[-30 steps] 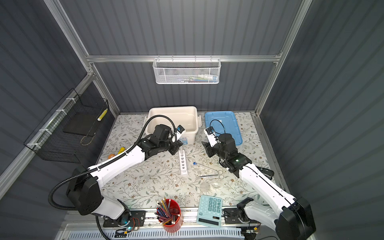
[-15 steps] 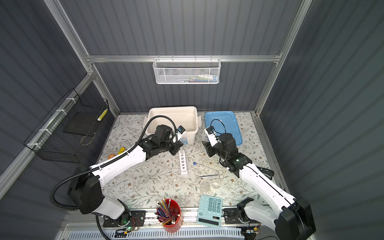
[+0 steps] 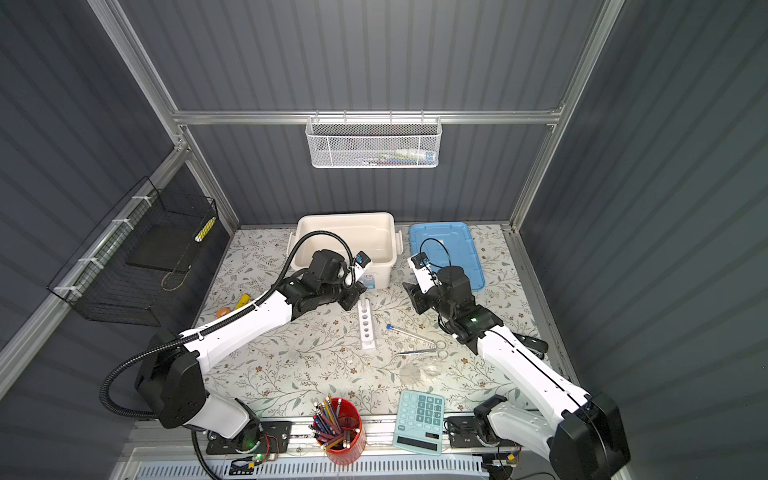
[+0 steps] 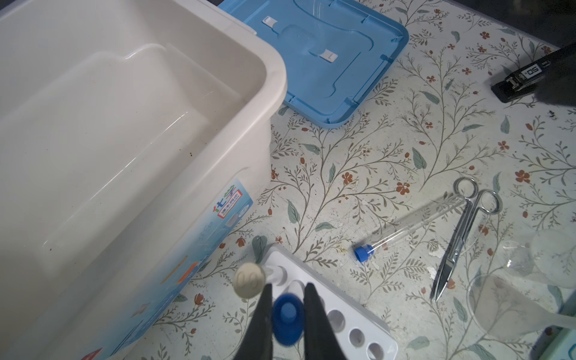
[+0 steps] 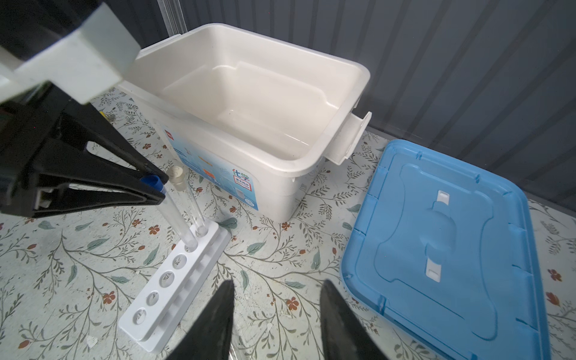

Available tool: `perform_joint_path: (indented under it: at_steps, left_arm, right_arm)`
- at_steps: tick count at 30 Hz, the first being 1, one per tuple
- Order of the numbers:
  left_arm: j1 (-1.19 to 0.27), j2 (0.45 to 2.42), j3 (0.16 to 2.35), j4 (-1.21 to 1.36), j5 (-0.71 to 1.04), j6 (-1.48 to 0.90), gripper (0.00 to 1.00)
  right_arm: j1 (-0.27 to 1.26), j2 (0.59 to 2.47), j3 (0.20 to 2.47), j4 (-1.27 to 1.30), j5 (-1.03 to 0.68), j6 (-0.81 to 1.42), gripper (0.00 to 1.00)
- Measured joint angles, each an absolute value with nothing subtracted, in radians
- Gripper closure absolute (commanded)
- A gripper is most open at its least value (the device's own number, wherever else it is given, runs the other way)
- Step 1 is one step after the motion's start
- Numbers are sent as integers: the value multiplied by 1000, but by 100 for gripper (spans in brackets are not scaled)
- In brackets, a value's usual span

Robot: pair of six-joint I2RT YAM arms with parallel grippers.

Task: Organize the chemistry lab equipment
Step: 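Lower the blue-capped tube into a rack hole beside the cream-capped tube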

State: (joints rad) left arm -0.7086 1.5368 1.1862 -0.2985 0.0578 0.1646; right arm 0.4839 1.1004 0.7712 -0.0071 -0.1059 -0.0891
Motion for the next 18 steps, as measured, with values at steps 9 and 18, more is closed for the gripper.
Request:
perform_joint_path:
  at_steps: [9, 18]
  left_arm:
    - [-713, 1537, 1182, -299, 51, 166, 69]
    - [-715, 1537, 1182, -299, 51, 165, 69]
  right_arm:
    - [483, 1100, 768, -7, -106, -89, 54]
    - [483, 1100, 764, -6, -106, -89, 54]
